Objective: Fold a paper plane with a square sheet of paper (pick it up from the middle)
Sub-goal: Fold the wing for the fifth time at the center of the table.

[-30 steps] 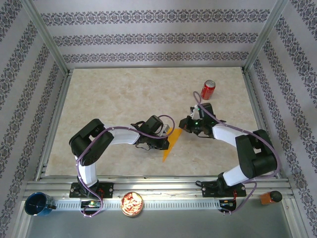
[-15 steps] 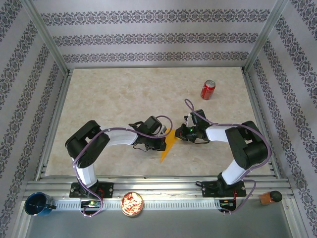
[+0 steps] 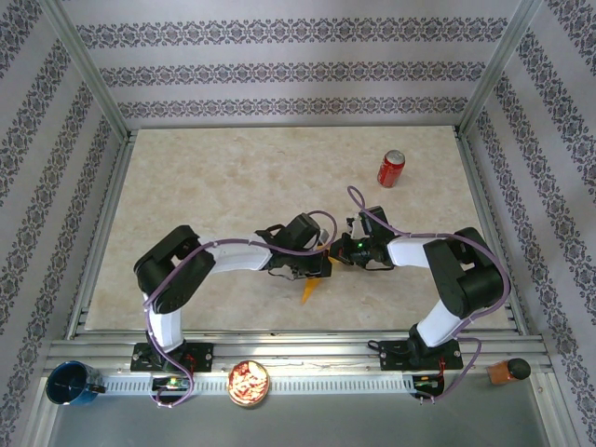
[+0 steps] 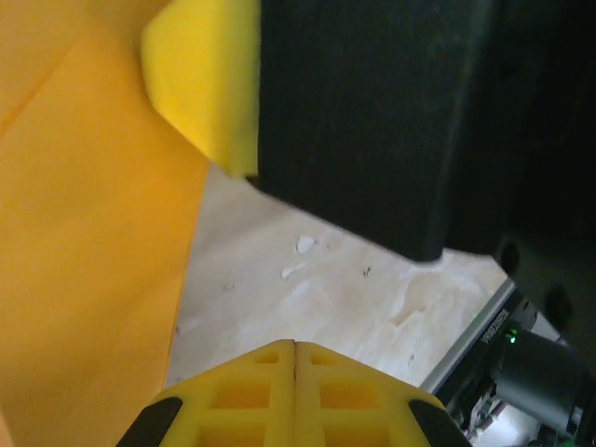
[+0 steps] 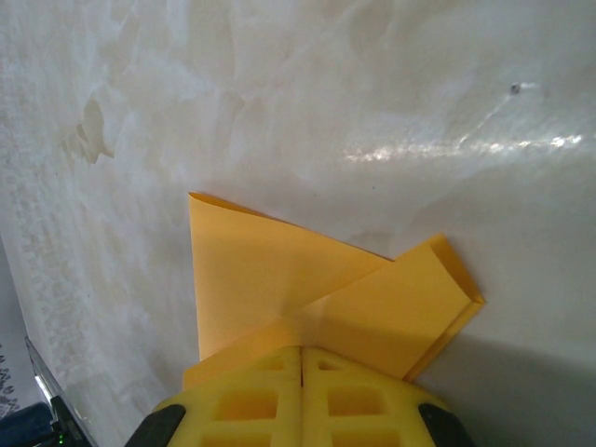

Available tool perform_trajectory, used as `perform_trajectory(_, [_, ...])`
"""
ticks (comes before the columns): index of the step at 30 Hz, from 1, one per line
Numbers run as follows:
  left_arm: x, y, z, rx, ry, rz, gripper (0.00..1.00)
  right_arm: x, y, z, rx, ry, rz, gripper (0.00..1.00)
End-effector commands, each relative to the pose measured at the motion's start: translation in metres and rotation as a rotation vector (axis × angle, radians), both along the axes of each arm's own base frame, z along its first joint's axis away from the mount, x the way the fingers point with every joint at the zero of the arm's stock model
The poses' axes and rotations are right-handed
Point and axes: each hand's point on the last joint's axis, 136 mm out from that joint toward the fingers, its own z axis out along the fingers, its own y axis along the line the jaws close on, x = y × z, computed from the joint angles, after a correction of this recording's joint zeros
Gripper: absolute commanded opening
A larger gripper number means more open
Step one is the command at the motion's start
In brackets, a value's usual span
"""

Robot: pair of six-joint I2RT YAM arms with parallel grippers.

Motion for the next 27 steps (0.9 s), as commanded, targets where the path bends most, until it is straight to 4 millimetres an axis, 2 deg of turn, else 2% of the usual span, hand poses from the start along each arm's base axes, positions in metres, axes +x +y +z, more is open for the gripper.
perform_trajectory(1, [0.011, -0.01, -0.002, 0.008, -0.016, 0.023, 0.0, -0.023, -0.02, -0.03, -0.101, 0.104, -0.038, 0.0])
perform_trajectory(7, [0.013, -0.006, -0.026, 0.067, 0.0, 0.031, 0.0, -0.025, -0.02, -0.032, -0.097, 0.108, -0.039, 0.0])
perform_trajectory(14, [-0.01, 0.017, -0.045, 0.112, 0.041, 0.042, 0.0, -0.026, -0.023, -0.039, -0.118, 0.119, -0.041, 0.0])
perform_trajectory(21, [-0.035, 0.031, -0.043, 0.038, 0.088, 0.075, 0.0, -0.03, -0.028, -0.048, -0.145, 0.139, -0.036, 0.0])
perform_trajectory(27, [-0.051, 0.046, -0.041, 0.042, 0.101, 0.083, 0.0, -0.03, -0.029, -0.049, -0.146, 0.142, -0.038, 0.0])
